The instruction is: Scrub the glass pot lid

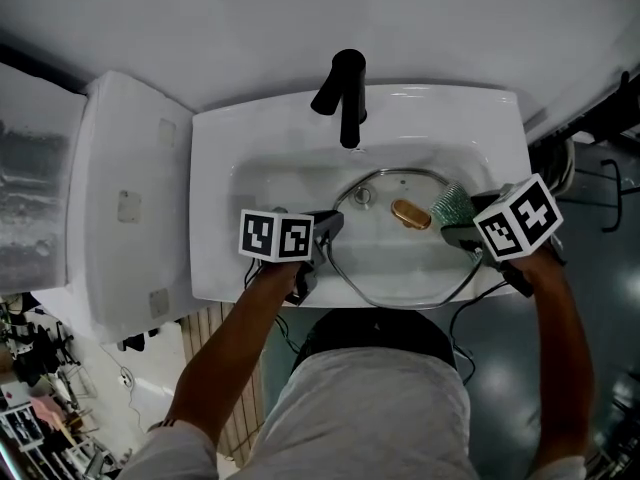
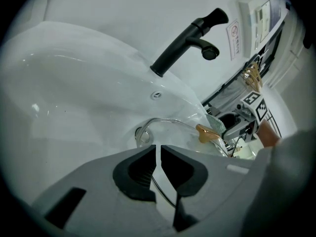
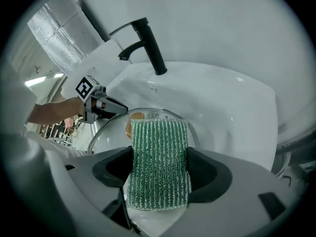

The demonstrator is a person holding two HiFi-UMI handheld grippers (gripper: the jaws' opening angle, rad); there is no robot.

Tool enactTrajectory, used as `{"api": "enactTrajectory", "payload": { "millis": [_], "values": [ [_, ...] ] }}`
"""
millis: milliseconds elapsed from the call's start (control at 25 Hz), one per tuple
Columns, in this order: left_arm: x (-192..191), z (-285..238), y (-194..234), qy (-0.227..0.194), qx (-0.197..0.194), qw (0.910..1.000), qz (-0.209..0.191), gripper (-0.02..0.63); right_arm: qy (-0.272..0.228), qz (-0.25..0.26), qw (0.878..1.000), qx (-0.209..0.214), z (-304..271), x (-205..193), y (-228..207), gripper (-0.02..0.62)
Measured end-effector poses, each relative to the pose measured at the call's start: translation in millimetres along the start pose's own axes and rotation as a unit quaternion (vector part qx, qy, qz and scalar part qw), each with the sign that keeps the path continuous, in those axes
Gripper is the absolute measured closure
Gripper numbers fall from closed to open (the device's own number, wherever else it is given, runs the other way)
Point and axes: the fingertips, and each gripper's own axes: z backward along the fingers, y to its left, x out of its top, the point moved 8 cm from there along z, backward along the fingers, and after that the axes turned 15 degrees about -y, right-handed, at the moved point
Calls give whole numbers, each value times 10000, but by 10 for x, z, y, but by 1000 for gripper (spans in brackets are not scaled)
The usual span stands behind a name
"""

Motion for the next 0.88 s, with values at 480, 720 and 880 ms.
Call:
{"api": "enactTrajectory", "payload": {
  "millis": [480, 720, 880],
  "values": [
    [-5, 0, 3, -12, 33, 10000, -10, 563, -197, 1381, 9850, 1010, -106, 171, 1452, 258],
    [-1, 1, -7, -10, 48, 10000, -29, 563, 414, 2012, 9708, 1242, -434, 161, 1672, 258],
    [-2, 1, -4, -18, 56, 10000, -42, 563, 592, 2054, 9690, 1239, -469, 127, 1616, 258]
  ]
}}
